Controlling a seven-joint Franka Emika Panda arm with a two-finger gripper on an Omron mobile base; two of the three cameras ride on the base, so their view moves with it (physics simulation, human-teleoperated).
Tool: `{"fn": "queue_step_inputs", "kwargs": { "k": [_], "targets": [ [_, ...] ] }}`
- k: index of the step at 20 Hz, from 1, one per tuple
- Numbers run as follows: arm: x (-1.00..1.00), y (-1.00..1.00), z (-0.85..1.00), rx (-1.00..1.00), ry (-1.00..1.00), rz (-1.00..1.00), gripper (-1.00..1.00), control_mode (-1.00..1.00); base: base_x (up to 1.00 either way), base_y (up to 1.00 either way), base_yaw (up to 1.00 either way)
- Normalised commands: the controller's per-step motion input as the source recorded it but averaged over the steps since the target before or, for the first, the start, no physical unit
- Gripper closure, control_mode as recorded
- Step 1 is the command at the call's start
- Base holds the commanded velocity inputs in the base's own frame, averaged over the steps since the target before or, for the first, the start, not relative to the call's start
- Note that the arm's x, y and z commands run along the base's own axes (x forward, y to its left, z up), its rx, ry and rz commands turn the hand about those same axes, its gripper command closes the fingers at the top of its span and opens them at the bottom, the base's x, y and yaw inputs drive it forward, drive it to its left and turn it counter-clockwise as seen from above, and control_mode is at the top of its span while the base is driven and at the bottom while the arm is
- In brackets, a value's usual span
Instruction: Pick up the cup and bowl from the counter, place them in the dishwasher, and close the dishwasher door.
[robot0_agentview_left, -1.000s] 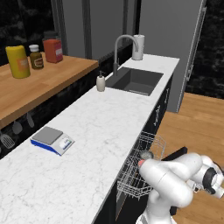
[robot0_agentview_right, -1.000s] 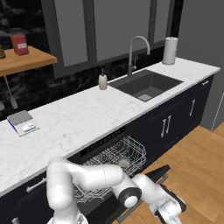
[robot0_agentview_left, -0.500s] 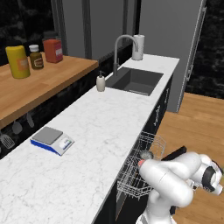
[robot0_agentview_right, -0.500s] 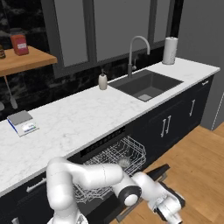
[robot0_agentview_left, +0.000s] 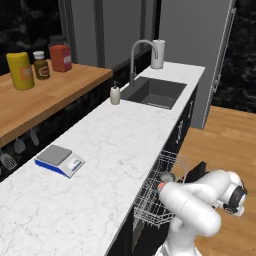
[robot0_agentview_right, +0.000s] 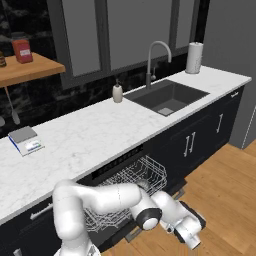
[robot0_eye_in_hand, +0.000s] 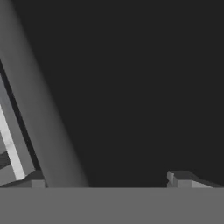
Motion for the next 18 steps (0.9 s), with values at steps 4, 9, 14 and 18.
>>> {"fn": "queue_step_inputs", "kwargs": {
  "k": [4, 9, 14, 18],
  "targets": [
    [0.0, 1.0, 0.0, 0.13, -0.28, 0.21, -1.0, -1.0, 0.0, 0.0, 0.0],
    [0.0, 1.0, -0.01, 0.08, -0.26, 0.14, -1.0, -1.0, 0.0, 0.0, 0.0],
    [0.0, 1.0, -0.09, 0.03, -0.24, 0.11, -1.0, -1.0, 0.0, 0.0, 0.0],
    [0.0, 1.0, -0.2, 0.0, -0.24, 0.09, -1.0, -1.0, 0.0, 0.0, 0.0]
  ]
}}
